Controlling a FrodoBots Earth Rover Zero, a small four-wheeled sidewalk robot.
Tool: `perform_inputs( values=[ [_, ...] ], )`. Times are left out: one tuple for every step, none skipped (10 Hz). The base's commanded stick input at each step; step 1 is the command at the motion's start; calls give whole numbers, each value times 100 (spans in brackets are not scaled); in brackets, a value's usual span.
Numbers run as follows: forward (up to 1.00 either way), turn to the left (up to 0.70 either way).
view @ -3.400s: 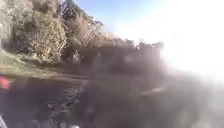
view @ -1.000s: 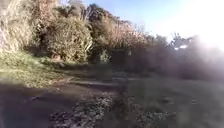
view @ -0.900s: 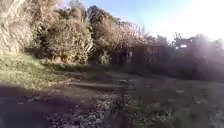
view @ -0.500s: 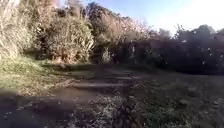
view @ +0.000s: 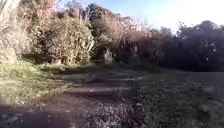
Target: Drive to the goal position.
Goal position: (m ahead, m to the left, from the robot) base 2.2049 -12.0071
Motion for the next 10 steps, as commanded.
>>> perform_inputs(
  values=[
    [60, 0],
    [60, 0],
    [60, 0],
    [60, 0],
    [60, 0],
    [60, 0],
    [60, 0],
    [52, -3],
    [23, -15],
    [0, -41]
  ],
)
